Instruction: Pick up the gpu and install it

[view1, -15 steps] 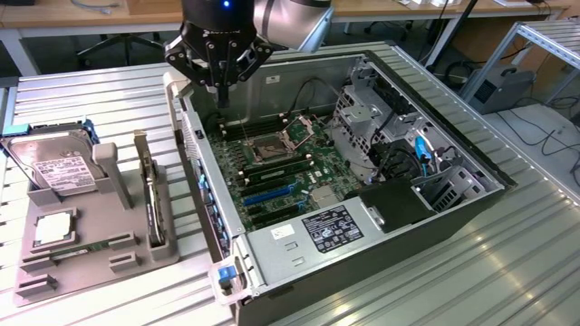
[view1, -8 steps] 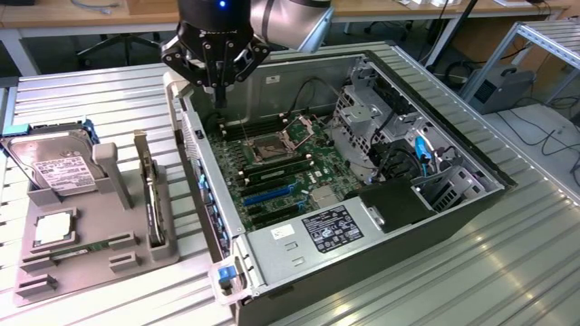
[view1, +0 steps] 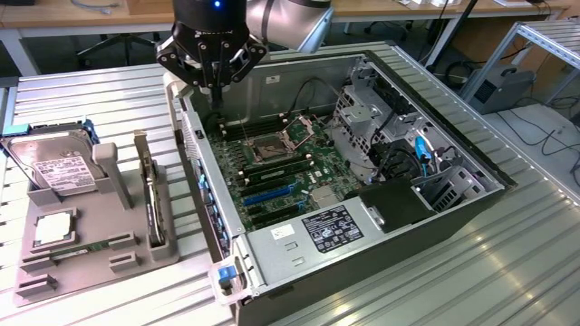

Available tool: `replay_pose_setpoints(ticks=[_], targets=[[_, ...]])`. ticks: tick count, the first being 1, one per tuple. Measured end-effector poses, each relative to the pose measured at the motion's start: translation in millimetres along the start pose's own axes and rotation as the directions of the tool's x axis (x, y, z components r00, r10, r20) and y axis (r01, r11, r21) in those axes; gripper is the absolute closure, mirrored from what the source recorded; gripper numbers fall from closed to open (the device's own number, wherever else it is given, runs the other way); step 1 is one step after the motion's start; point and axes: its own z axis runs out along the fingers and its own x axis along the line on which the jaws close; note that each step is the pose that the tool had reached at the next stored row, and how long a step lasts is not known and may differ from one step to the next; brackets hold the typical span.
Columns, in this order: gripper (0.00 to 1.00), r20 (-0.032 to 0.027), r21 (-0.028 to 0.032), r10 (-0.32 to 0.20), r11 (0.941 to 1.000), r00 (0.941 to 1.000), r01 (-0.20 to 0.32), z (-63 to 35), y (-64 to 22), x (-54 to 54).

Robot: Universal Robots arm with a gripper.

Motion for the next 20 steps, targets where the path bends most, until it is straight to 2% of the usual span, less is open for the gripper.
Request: replay_pose_setpoints(ticks=[20], targets=[[0.89,0.0000,0.0000,0.000,1.0000,1.0000,0.000,-0.3,-1.0,14.2]])
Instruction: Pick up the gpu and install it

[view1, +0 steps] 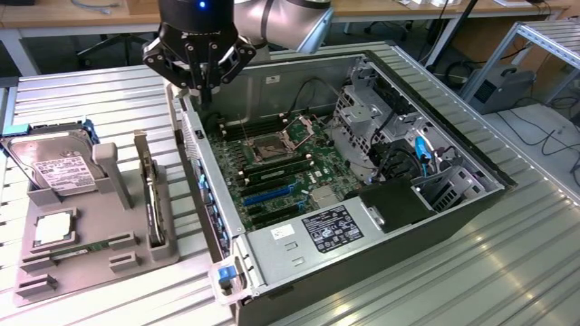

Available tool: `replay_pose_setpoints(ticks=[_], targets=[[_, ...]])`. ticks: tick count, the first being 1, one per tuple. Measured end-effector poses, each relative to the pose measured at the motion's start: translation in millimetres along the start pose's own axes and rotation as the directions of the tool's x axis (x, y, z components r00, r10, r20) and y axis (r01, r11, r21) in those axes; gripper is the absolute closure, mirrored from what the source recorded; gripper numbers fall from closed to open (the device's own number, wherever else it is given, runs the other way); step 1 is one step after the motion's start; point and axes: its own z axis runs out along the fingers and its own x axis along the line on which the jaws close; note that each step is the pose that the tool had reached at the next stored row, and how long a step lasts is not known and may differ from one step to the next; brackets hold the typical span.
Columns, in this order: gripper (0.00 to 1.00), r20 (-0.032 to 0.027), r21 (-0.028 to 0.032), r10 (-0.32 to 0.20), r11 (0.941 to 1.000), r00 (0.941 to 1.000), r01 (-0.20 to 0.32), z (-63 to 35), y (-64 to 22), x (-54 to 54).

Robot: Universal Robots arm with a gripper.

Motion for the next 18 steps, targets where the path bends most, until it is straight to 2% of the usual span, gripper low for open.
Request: replay_pose_setpoints(ticks=[18], targets=[[0.89,0.0000,0.0000,0.000,1.0000,1.0000,0.000,-0.3,-0.8,12.0]])
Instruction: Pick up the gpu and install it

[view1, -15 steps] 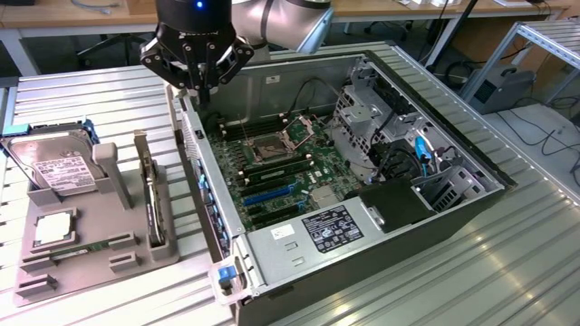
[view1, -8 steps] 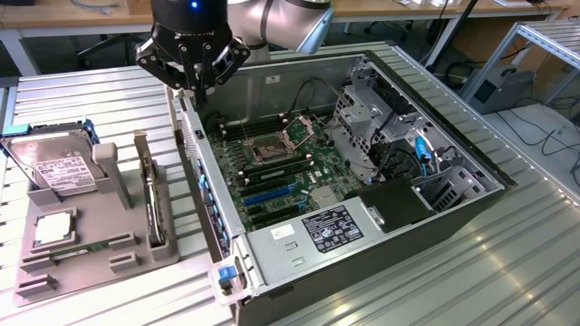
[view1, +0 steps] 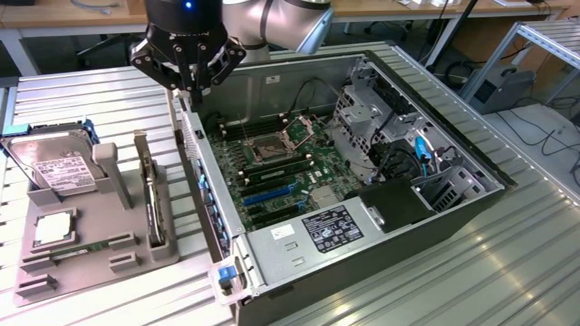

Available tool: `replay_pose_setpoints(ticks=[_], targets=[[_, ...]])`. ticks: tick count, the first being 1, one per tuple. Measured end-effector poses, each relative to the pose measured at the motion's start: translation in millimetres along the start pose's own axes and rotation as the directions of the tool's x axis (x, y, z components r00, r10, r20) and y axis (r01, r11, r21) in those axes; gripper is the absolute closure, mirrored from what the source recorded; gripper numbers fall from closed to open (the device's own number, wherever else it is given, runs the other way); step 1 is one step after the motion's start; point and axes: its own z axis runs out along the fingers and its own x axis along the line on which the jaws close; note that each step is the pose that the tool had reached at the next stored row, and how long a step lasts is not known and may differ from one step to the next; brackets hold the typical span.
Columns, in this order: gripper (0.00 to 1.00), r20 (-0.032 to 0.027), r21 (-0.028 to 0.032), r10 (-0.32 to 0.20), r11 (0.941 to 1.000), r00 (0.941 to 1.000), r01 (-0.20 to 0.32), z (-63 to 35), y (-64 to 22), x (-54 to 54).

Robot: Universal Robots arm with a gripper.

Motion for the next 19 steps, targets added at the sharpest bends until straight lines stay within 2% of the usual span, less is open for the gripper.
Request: replay_pose_setpoints(ticks=[19], targets=[[0.89,-0.0001,0.0000,0.000,1.0000,1.0000,0.000,-0.1,-0.7,10.3]])
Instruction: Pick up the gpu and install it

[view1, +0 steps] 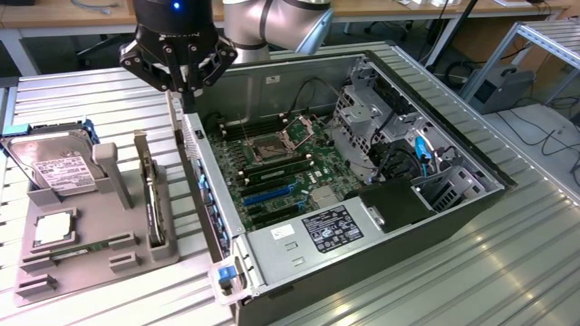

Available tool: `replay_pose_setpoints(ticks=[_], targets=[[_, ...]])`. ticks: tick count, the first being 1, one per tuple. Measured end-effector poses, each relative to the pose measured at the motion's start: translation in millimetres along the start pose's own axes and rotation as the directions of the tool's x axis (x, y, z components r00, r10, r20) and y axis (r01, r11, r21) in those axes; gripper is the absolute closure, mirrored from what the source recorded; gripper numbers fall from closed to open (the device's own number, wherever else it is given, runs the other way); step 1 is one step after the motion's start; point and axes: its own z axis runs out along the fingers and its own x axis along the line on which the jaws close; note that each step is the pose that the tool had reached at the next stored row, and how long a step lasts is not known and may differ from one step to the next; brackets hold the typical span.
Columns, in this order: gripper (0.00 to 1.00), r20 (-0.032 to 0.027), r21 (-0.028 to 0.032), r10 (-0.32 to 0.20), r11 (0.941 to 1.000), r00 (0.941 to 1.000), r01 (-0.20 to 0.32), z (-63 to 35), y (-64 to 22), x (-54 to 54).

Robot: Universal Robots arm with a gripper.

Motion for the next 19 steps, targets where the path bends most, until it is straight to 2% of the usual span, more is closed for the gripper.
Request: replay_pose_setpoints(ticks=[19], targets=[[0.89,0.0001,-0.0001,0.000,1.0000,1.0000,0.000,-0.2,-1.2,17.4]])
